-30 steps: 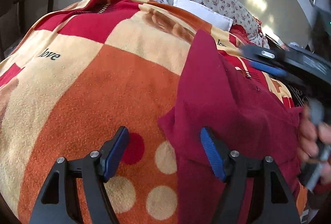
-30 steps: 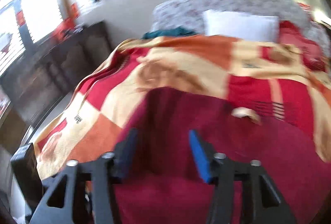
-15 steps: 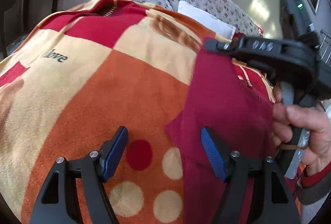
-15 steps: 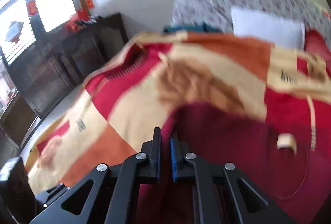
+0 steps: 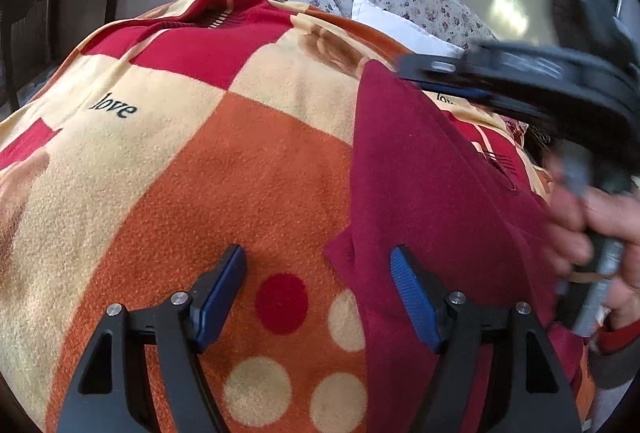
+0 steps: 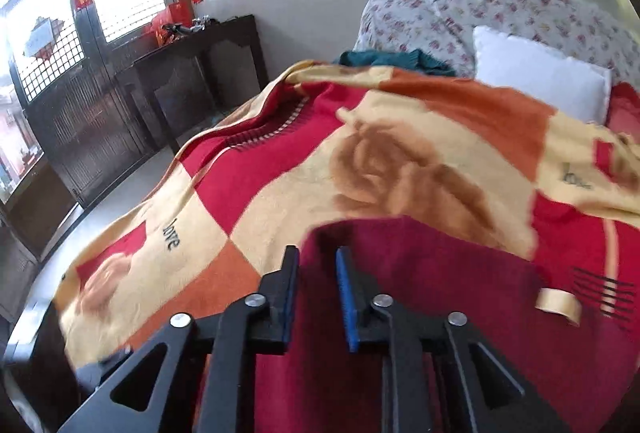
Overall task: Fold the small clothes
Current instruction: 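Grasp the other sleeve with the right gripper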
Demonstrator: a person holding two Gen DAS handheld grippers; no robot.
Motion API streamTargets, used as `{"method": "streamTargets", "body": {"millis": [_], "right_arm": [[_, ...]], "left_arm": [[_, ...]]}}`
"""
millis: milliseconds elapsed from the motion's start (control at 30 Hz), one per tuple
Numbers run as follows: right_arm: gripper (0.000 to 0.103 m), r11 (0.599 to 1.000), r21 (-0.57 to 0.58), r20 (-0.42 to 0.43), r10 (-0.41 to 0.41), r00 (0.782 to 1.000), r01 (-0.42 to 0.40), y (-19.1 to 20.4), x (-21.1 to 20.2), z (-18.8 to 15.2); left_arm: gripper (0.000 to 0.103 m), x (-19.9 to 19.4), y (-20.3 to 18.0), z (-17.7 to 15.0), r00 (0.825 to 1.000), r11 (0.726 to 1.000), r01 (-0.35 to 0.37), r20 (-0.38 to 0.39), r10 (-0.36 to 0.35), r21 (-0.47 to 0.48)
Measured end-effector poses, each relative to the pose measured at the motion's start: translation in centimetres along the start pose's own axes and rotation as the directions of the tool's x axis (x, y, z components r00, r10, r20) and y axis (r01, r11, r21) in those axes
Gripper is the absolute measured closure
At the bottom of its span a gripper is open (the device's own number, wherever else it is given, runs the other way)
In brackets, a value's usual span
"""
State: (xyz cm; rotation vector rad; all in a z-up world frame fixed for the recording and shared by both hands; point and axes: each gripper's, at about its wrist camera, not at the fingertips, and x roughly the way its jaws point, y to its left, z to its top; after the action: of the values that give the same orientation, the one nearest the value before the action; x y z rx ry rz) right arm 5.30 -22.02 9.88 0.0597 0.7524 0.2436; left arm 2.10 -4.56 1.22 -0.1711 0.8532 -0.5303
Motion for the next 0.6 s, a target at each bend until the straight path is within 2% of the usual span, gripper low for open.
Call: {"method": "streamTargets", "body": {"millis": [100, 300, 433, 600], "right_arm": [[0.081, 0.997, -0.036, -0.015, -0.072, 0.997, 0.072, -1.0, -2.7, -1.6], [0.081, 0.989, -0.086, -0.127, -0.130, 0.983, 0.119, -2.7, -3.6, -6.3], [0.080, 0.993, -0.068, -0.158, -0.102, 0.982, 0.093, -3.7, -3.5, -8.5], [0.062, 0.999, -0.042, -0.157, -0.033, 0.987, 0.027, -4.0, -3.9, -8.9]], "left_arm": [[0.029, 0.0, 0.1, 0.0, 1.000, 1.000, 0.002, 0.000, -0.002, -0.003], [0.028, 0.1, 0.1, -0.1, 1.000, 1.000, 0.000, -0.002, 0.000, -0.001], [0.027, 0.1, -0.1, -0.2, 1.000, 1.000, -0.004, -0.002, 0.004, 0.008], [0.027, 0.2, -0.1, -0.3, 1.000, 1.000, 0.000, -0.003, 0.000, 0.005]]}}
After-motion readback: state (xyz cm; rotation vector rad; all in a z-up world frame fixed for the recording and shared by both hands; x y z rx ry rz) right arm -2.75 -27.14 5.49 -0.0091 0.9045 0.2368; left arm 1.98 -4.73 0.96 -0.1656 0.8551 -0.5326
